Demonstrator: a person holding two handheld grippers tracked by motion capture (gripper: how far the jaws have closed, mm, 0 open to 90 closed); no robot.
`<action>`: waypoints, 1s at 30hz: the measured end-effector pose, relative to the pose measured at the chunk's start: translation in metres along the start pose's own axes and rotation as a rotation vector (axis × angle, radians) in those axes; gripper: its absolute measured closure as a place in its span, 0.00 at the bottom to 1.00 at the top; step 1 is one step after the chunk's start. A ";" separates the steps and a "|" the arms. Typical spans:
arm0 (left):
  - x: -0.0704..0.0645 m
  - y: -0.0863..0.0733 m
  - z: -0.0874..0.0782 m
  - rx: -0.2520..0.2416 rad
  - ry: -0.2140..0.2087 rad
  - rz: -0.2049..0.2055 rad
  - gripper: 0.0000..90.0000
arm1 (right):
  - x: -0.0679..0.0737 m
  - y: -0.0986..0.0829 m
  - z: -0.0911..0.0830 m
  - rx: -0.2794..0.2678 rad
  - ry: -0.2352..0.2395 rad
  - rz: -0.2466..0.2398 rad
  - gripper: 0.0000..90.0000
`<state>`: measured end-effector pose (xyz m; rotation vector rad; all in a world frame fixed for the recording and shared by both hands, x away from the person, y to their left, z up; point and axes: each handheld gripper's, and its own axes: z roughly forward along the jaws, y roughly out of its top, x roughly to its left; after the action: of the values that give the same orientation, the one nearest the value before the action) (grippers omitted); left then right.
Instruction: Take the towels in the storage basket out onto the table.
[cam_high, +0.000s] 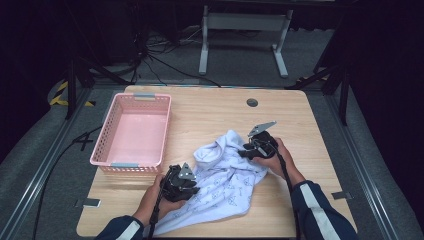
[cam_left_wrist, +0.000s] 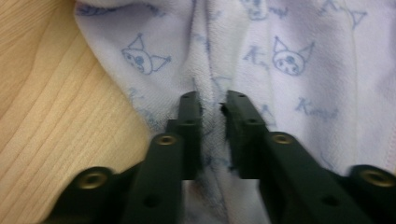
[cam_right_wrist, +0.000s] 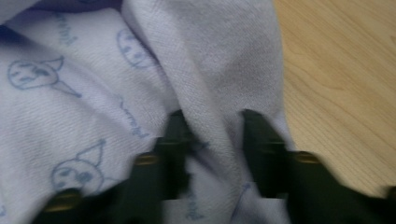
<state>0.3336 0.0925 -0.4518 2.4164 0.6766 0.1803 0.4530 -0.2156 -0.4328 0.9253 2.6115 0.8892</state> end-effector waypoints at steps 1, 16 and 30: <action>-0.001 -0.001 -0.003 -0.004 0.009 0.001 0.90 | -0.001 0.000 -0.004 -0.003 -0.020 -0.003 0.94; 0.004 -0.049 -0.056 0.040 0.070 -0.105 0.90 | -0.057 -0.043 -0.107 -0.107 -0.428 0.214 0.96; 0.011 -0.081 -0.069 -0.033 0.097 -0.198 0.88 | -0.101 -0.096 -0.099 -0.004 -0.529 0.370 0.66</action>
<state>0.2891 0.1890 -0.4453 2.3036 0.9441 0.2256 0.4449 -0.3852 -0.4124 1.4441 2.0231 0.6103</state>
